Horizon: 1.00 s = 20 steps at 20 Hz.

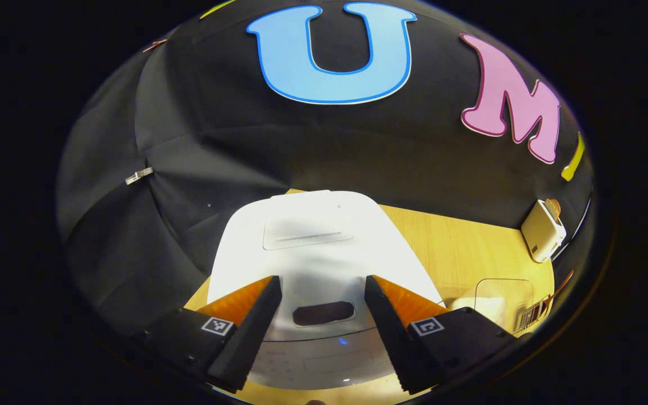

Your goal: Close the left gripper, press the button to open the rice cooker; take a wooden spoon from the chopstick holder with the right hand, scoop a spoonful of rice and pour it into the rice cooker, then put the wooden spoon back into the chopstick holder.

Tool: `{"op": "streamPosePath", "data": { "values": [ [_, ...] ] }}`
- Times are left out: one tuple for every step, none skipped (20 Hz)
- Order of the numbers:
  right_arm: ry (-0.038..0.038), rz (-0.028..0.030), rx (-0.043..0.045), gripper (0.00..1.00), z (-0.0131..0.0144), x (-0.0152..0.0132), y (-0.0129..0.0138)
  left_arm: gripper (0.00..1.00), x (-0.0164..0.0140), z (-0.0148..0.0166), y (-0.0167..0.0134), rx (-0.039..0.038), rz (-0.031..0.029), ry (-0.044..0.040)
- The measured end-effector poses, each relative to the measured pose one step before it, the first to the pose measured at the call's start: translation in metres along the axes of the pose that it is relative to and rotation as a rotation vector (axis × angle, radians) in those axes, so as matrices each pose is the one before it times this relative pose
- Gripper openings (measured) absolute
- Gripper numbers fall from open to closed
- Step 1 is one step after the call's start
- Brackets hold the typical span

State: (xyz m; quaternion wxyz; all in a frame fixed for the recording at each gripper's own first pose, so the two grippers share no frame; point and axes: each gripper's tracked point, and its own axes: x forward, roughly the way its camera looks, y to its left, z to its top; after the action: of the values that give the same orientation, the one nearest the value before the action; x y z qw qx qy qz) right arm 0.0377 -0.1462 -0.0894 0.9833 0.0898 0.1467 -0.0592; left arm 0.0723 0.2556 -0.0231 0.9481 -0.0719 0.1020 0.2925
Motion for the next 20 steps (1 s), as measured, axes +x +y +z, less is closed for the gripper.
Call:
{"op": "streamPosePath", "data": {
  "values": [
    [0.00762, 0.00687, -0.00684, 0.99, -0.00178, 0.00191, 0.00124, 0.99, -0.00015, -0.00069, -0.00056, -0.00669, 0.00464, -0.01856],
    [0.00824, 0.00489, -0.00917, 0.99, -0.00248, 0.00227, 0.00039, 0.99, 0.0008, -0.00064, -0.00066, -0.00263, 0.00666, -0.01434],
    [0.00572, 0.00943, -0.00969, 0.99, -0.00274, 0.00155, 0.00162, 1.0, 0.00072, -0.00182, -0.00043, 0.01138, 0.00849, -0.02439],
    [0.00717, 0.00867, -0.00879, 0.99, -0.00214, 0.0032, 0.00241, 1.0, -0.00054, 0.00111, -0.00057, 0.00844, 0.00967, -0.0144],
    [0.00814, 0.01208, -0.00734, 0.99, -0.00221, 0.00187, 0.00345, 1.0, 0.0015, 0.00035, -0.00007, 0.00027, 0.00305, -0.01393],
    [0.00523, 0.01178, -0.00765, 0.99, -0.0022, 0.00091, 0.00303, 1.0, -0.00083, 0.00167, -0.00091, -0.01419, -0.00351, -0.00917],
    [0.00179, 0.00879, -0.00895, 0.99, -0.00019, 0.00186, 0.0035, 1.0, 0.00088, 0.00144, -0.00101, -0.00129, -0.00892, -0.00521],
    [-0.00304, 0.00929, -0.01077, 0.99, 0.00141, 0.00068, 0.00443, 1.0, -0.00066, -0.00053, -0.00058, 0.01858, -0.01566, 0.00001],
    [-0.00481, 0.00567, -0.01322, 0.99, 0.00185, 0.00078, 0.00472, 1.0, -0.00326, -0.00056, 0.00189, 0.00763, -0.00902, 0.00657],
    [-0.00901, 0.00587, -0.01254, 0.99, 0.00225, -0.00183, 0.00577, 1.0, -0.00585, 0.00234, 0.00244, 0.00067, 0.01155, 0.00187],
    [-0.02233, 0.00499, -0.01222, 0.99, 0.00512, -0.00429, 0.00628, 0.99, -0.006, 0.00828, 0.00334, 0.0002, 0.01053, -0.03295],
    [-0.03293, -0.00463, -0.01129, 0.99, 0.00905, -0.00398, 0.00549, 0.96, -0.00883, 0.01691, -0.0011, 0.0047, -0.00886, -0.07228],
    [-0.03451, -0.00699, -0.00925, 0.99, 0.00811, -0.00674, 0.0056, 0.96, -0.0094, 0.01756, -0.00155, 0.00534, -0.01986, -0.07723],
    [-0.02496, -0.00645, -0.00998, 0.99, 0.00696, -0.0056, 0.00599, 0.95, -0.01104, 0.01883, -0.00375, 0.011, -0.02602, -0.06072],
    [-0.03032, -0.00661, -0.00367, 0.99, 0.00909, -0.0085, 0.00578, 0.95, -0.01502, 0.01679, -0.00504, 0.01506, -0.02765, -0.04847],
    [-0.04224, -0.00139, 0.00217, 0.99, 0.01506, -0.00674, 0.00766, 0.95, -0.01453, 0.01615, -0.00208, 0.01592, -0.02567, -0.04695],
    [-0.04646, 0.00426, -0.00233, 0.99, 0.01697, -0.00987, 0.00801, 0.95, -0.01422, 0.0135, 0.00012, 0.01056, -0.02724, -0.03929],
    [-0.04981, 0.0062, -0.01184, 0.99, 0.01782, -0.00884, 0.00855, 0.95, -0.01662, 0.01181, -0.00369, 0.00658, -0.03184, -0.02999],
    [-0.05221, -0.00034, -0.01835, 0.99, 0.01907, -0.01097, 0.00627, 0.95, -0.01699, 0.00956, -0.00368, 0.00067, -0.02841, -0.02622],
    [-0.05021, -0.00155, -0.01361, 0.99, 0.01829, -0.01268, 0.00495, 0.95, -0.01688, 0.0072, -0.00343, -0.00094, -0.01942, -0.01883]
  ]
}}
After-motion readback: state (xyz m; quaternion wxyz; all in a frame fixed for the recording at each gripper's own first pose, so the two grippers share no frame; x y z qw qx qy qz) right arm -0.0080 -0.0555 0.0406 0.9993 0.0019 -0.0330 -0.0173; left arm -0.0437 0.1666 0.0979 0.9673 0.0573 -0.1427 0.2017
